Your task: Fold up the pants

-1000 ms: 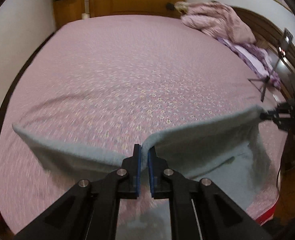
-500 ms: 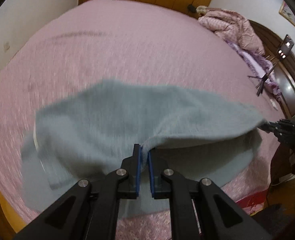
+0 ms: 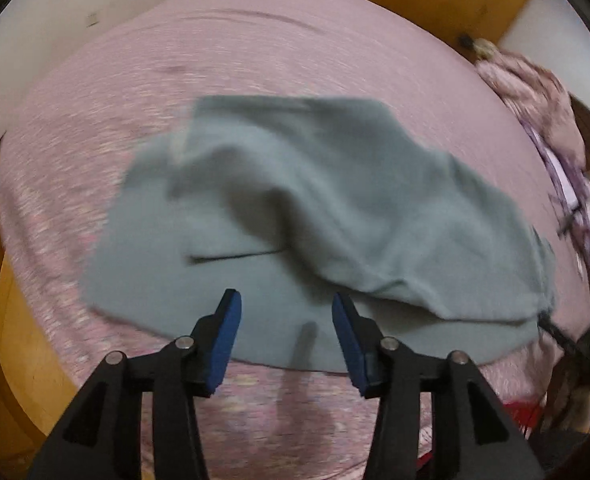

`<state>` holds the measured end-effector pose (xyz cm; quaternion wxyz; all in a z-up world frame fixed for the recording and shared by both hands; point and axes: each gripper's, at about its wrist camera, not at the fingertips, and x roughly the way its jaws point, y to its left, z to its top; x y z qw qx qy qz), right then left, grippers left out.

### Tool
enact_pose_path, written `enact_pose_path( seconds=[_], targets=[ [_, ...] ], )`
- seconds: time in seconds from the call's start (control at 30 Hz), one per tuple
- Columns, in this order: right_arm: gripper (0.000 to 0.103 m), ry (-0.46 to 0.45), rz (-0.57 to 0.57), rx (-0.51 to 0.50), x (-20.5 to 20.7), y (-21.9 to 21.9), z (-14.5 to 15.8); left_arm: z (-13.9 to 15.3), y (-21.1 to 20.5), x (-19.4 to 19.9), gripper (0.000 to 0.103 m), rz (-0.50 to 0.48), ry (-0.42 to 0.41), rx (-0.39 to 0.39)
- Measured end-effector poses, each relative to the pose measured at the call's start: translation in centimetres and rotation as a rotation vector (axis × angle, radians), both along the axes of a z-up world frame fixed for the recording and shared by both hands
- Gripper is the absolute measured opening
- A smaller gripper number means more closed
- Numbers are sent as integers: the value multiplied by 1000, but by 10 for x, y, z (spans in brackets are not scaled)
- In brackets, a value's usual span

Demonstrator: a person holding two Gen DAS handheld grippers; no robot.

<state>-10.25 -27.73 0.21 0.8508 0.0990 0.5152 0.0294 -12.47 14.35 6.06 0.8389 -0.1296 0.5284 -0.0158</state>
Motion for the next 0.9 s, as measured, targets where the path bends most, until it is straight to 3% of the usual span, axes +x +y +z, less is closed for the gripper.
enact_pose_path(
  seconds=[0.17,0.23,0.43,0.63,0.77,0.9],
  targets=[
    [25,4,-30,-3,-6,-13,3,-3,35,-5,50,121,-13,-51],
    [33,2,-38,2,-12,-12,2,-6,45,-6,50,155,-11,-57],
    [36,2,-46,94,-10,-27,-7,-14,52,1,50,188,-28,-89],
    [36,-13,-64,173,-19,-53,-10,-15,38,8,50,181,-44,-48],
    [38,-20,-60,166,-24,-66,-13,-18,30,16,50,197,-40,-18],
    [48,-27,-46,160,-26,-67,-11,-18,21,23,50,177,-47,48]
  ],
)
